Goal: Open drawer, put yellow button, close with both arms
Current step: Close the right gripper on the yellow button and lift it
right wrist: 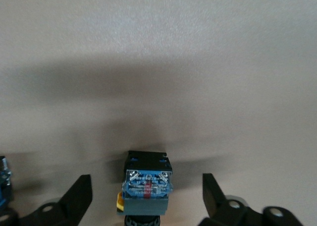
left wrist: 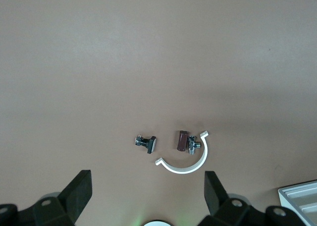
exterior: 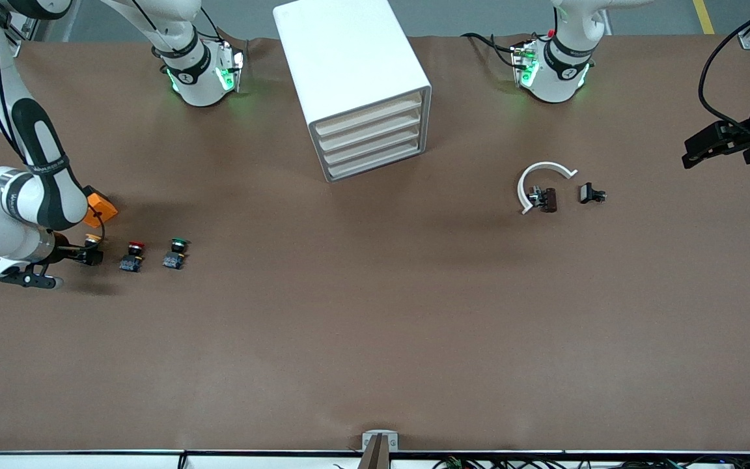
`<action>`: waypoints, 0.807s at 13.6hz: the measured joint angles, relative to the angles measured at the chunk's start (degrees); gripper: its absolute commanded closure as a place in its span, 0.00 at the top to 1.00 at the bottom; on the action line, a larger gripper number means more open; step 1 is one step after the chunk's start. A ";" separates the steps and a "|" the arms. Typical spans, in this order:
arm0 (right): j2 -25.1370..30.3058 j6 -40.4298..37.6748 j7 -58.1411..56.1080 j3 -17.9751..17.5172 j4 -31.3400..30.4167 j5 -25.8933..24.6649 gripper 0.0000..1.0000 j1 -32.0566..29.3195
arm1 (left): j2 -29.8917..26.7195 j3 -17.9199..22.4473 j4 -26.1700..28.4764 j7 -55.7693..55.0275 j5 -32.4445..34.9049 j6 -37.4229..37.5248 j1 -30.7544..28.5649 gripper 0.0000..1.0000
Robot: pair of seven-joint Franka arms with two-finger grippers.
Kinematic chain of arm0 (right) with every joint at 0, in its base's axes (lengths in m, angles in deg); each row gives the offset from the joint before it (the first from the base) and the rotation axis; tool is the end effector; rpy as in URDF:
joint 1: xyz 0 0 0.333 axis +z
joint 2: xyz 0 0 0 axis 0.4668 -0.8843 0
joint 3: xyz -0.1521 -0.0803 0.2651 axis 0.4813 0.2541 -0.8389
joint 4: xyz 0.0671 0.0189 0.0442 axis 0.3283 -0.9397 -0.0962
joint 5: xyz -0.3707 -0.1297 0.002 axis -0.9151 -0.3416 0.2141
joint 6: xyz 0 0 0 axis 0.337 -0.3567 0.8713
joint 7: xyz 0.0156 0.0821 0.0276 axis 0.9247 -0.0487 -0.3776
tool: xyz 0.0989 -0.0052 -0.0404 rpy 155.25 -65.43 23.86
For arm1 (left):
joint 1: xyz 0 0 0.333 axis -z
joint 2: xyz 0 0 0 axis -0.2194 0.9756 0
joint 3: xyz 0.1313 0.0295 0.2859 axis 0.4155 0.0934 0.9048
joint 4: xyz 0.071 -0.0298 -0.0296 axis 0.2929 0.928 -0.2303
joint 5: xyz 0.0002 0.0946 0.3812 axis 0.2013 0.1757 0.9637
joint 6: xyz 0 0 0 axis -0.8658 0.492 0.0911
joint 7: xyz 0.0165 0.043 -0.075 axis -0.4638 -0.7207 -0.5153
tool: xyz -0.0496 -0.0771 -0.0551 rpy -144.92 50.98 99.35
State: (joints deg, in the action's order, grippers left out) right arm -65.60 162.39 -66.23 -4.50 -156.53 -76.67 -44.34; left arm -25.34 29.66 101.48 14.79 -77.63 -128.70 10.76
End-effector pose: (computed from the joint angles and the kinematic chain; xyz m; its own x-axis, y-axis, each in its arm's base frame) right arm 0.5632 -0.2295 0.1776 0.9795 -0.1536 -0.1301 -0.1384 -0.9832 0.1189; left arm 0.5439 -0.0073 0.6349 0.9970 0.0541 -0.0546 0.0521 -0.9980 -0.0370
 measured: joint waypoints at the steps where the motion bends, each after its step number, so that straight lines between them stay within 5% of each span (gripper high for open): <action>1: -0.28 0.00 0.00 0.02 -0.01 0.00 0.57 -0.05 | 0.00 0.00 -0.02 0.00 0.00 0.00 0.00 1.00; 5: -0.44 0.01 0.00 -0.17 0.10 0.19 0.28 -0.09 | 0.00 0.00 -0.04 0.00 0.00 0.00 0.00 1.00; 11: -0.36 -0.08 -0.15 -0.21 0.18 0.21 0.28 -0.09 | 0.00 0.00 -0.08 0.00 0.00 0.00 0.00 1.00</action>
State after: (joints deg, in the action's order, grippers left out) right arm -65.96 162.31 -66.39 -4.70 -156.36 -76.47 -44.43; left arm -25.33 29.66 101.40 14.79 -77.63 -128.70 10.76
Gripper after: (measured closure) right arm 0.586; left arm 0.000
